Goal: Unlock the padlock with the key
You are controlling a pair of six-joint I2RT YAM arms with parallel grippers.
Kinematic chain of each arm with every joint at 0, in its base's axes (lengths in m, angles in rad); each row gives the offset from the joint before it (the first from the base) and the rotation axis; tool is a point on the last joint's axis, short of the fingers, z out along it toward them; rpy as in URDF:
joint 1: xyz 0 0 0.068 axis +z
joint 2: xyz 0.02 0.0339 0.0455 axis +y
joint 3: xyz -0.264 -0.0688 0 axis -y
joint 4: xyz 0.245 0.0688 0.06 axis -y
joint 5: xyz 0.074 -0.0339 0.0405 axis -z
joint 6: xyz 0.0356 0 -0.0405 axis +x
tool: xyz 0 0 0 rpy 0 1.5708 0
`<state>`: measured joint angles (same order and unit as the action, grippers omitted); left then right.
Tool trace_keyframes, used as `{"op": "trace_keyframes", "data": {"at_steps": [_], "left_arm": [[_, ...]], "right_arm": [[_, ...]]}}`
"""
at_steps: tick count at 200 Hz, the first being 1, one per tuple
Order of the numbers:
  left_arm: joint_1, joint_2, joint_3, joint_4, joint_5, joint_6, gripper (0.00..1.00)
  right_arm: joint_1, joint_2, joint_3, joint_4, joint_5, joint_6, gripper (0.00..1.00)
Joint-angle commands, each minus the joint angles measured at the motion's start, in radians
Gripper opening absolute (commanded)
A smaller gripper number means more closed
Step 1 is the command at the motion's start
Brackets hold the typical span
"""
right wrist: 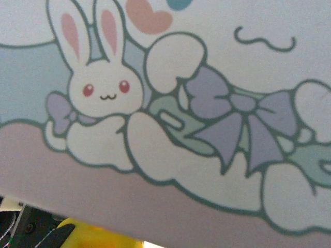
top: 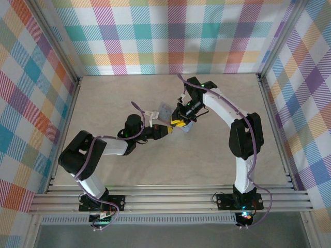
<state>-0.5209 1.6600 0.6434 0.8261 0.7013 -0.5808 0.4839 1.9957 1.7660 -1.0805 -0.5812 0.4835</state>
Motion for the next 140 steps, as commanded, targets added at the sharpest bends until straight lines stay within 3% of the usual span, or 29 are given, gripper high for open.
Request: {"op": "trace_keyframes", "data": {"at_steps": [1, 69, 140], "left_arm": [[-0.025, -0.118, 0.082, -0.031, -0.059, 0.162, 0.0], [-0.128, -0.139, 0.072, -0.082, -0.241, 0.251, 0.0], [-0.243, -0.216, 0.093, -0.376, -0.471, 0.566, 0.0]], "right_arm": [[0.036, 0.035, 0.035, -0.103, -0.045, -0.048, 0.0], [0.038, 0.049, 0.061, -0.124, -0.062, -0.023, 0.0], [0.038, 0.055, 0.053, -0.137, -0.058, -0.017, 0.0]]}}
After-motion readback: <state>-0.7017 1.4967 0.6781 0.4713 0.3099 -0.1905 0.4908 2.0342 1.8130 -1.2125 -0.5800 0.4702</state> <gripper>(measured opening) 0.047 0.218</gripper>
